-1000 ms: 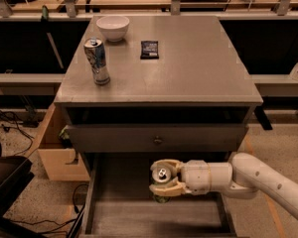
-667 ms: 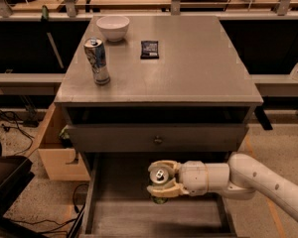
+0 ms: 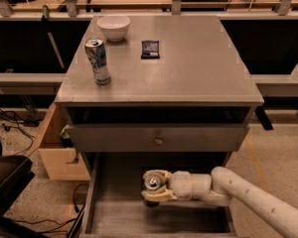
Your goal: Place green can into middle drawer
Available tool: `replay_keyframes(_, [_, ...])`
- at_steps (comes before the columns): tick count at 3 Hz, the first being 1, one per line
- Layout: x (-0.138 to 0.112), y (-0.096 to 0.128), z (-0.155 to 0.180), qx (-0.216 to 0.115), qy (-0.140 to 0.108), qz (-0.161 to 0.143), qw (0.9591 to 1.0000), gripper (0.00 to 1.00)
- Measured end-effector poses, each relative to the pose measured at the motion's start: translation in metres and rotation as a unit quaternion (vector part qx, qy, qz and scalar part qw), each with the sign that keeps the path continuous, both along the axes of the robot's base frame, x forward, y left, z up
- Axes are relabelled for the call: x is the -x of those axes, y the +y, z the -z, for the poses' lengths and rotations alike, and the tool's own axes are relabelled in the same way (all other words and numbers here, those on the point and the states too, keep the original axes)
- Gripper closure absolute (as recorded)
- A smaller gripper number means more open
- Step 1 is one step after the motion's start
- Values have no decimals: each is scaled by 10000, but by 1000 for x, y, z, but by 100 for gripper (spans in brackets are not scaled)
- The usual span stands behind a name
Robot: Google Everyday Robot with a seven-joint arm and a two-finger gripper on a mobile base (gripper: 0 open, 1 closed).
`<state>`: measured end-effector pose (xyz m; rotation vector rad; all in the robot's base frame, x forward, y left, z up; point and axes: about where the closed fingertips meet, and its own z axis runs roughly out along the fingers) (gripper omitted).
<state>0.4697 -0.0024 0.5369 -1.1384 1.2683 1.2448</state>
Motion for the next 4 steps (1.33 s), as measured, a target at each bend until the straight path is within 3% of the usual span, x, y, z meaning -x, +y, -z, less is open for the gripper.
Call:
replay_keyframes(1, [-11,2,52,-124,108,-56,9998,100])
replay_keyframes(2, [-16,6,83,-21,155,-83,9998,100])
replay_keyframes(4, [-15,11,83,-44,163,-121,9998,51])
